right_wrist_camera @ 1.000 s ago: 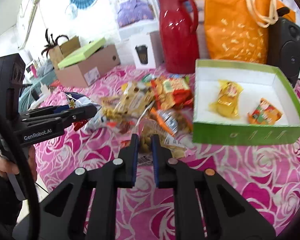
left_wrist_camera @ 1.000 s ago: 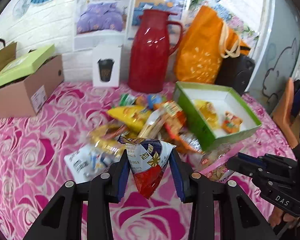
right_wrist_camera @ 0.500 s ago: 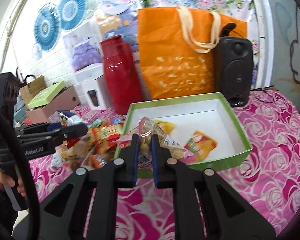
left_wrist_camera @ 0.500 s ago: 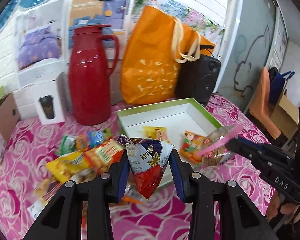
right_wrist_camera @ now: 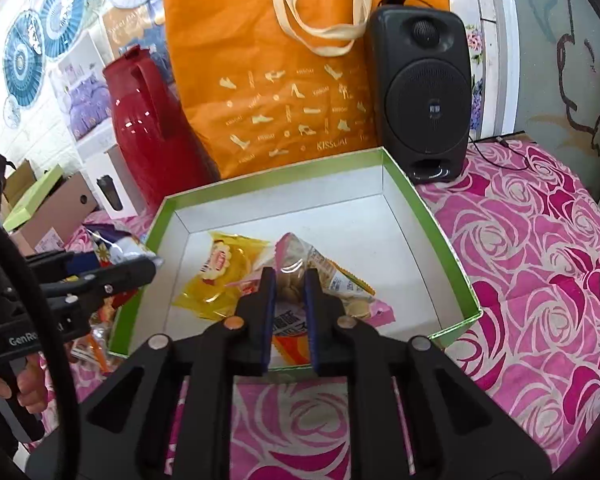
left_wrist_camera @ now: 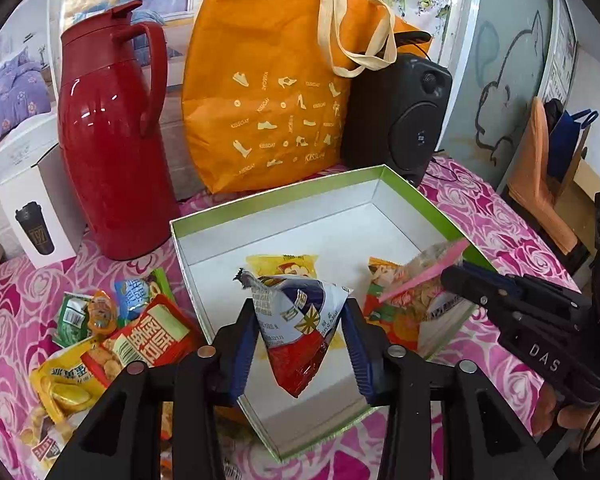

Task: Organize snacks
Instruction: 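Carry both bags into the green box and open both grippers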

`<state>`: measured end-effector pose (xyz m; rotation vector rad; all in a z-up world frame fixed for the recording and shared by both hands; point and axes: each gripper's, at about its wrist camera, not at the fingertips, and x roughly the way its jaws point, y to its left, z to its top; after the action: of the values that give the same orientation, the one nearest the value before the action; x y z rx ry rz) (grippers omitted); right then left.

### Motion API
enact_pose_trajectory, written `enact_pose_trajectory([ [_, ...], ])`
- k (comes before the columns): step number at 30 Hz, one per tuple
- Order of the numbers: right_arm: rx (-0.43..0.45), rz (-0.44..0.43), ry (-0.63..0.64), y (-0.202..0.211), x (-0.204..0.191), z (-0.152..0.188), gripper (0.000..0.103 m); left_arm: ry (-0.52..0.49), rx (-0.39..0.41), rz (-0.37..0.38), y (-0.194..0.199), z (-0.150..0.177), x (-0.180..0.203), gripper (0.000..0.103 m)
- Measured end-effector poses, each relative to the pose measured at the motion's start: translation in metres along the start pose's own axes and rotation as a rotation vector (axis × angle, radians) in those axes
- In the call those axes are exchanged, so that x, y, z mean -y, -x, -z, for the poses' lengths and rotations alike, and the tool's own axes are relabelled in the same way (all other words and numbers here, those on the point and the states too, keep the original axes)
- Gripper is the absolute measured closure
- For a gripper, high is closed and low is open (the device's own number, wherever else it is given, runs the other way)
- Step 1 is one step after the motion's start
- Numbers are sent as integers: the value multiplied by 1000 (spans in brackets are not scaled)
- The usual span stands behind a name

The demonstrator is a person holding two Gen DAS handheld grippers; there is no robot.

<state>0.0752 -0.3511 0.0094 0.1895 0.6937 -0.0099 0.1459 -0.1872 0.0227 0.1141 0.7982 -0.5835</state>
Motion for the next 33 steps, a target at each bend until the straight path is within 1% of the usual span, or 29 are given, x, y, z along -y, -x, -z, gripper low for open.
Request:
enact_pose_trajectory([
  [1, 4, 21, 18, -2, 0, 1, 42, 0, -3, -22, -3, -1, 0, 35],
  [2, 9, 40, 34, -4, -2, 3, 25, 2, -4, -50, -4, -1, 1, 15],
  [3, 18, 58, 51, -4, -3, 4, 6, 4, 5, -87, -4, 0, 1, 10],
  [4, 37, 73, 74, -3, -4, 6, 4, 4, 16, -115, -4, 0, 1, 10],
  [5, 44, 78, 90, -3, -5, 7, 4, 4, 13, -126, -5, 0, 0, 9],
  [7, 36, 90, 113, -6, -8, 10, 1, 10, 3, -122, -7, 1, -5, 8],
  [9, 23, 96, 120, -9, -10, 12, 1, 12, 0, -138, -8, 2, -7, 8],
  [12, 21, 93, 122, -6, -15, 13, 1, 12, 1, -140, -3, 4, -8, 8],
  [18, 41, 97, 125, 11, -26, 10, 1, 16, 33, -153, 19, 4, -10, 8],
  [24, 70, 89, 128, 35, -38, 7, 1, 39, 79, -162, 53, 9, -14, 8],
  [29, 103, 50, 123, 59, -56, 7, 1, 56, 124, -188, 86, 20, -23, 8],
  [33, 117, -10, 108, 72, -74, 11, 1, 94, 145, -197, 110, 35, -39, 8],
])
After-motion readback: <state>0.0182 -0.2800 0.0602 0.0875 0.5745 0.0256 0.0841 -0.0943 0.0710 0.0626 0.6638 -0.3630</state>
